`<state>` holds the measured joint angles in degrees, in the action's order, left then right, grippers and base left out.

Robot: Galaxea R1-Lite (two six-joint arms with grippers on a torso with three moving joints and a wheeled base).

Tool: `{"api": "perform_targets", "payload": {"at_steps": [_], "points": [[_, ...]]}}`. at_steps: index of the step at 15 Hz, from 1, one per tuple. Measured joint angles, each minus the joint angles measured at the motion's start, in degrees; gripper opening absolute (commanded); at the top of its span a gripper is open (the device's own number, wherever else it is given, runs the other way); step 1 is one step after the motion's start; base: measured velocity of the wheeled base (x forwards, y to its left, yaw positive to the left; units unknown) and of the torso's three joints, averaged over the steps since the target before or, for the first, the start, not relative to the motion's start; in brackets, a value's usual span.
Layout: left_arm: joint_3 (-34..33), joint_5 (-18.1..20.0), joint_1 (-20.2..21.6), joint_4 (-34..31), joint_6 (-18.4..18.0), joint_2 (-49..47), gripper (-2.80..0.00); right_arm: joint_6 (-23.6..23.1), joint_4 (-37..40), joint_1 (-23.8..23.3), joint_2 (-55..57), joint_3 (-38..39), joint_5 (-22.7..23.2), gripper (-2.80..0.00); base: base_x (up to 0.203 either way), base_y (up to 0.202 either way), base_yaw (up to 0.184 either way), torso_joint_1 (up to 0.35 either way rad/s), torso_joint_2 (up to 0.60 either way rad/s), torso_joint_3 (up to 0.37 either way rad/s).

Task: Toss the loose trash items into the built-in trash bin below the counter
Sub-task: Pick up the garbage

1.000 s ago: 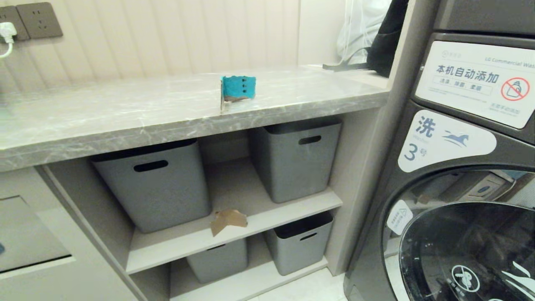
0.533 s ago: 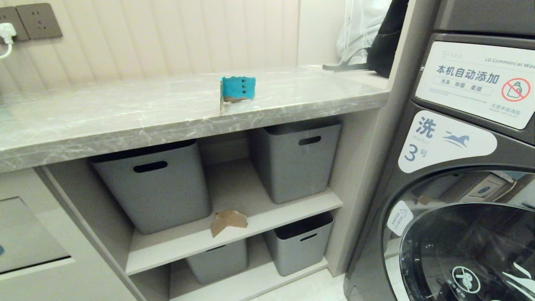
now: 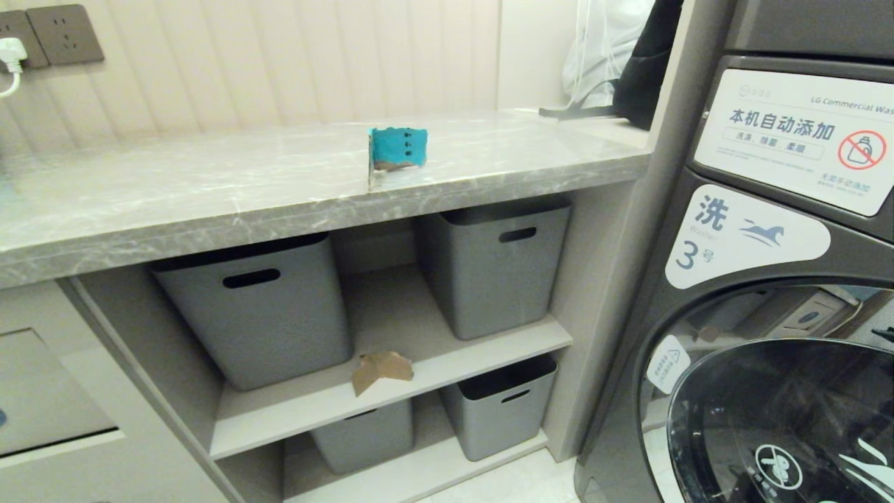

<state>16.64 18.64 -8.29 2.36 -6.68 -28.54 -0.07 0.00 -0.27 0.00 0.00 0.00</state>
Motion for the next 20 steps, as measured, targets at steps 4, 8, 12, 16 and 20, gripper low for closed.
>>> {"api": "perform_targets", "payload": {"at_steps": [4, 8, 12, 16, 20], "points": [[-1.3, 0.4, -5.1, 8.9, 0.0, -15.5, -2.8, 0.0, 0.0, 0.0, 0.0, 0.0, 0.0, -2.8, 0.0, 0.0, 0.0, 0.0, 0.0, 0.0], [-3.9, 0.4, -6.8, 27.2, -0.6, -32.5, -2.8, 0.0, 0.0, 0.0, 0.0, 0.0, 0.0, -2.8, 0.0, 0.0, 0.0, 0.0, 0.0, 0.0], [-5.7, -0.3, -7.3, 36.0, -1.0, -46.4, -2.8, 0.0, 0.0, 0.0, 0.0, 0.0, 0.0, -2.8, 0.0, 0.0, 0.0, 0.0, 0.0, 0.0], [-4.5, -1.7, -8.2, 39.8, -1.3, -57.4, 0.0, 0.0, 0.0, 0.0, 0.0, 0.0, 0.0, -2.8, 0.0, 0.0, 0.0, 0.0, 0.0, 0.0], [-1.9, -7.0, -10.4, 47.4, -1.1, -68.0, 0.0, 0.0, 0.0, 0.0, 0.0, 0.0, 0.0, -2.8, 0.0, 0.0, 0.0, 0.0, 0.0, 0.0]]}}
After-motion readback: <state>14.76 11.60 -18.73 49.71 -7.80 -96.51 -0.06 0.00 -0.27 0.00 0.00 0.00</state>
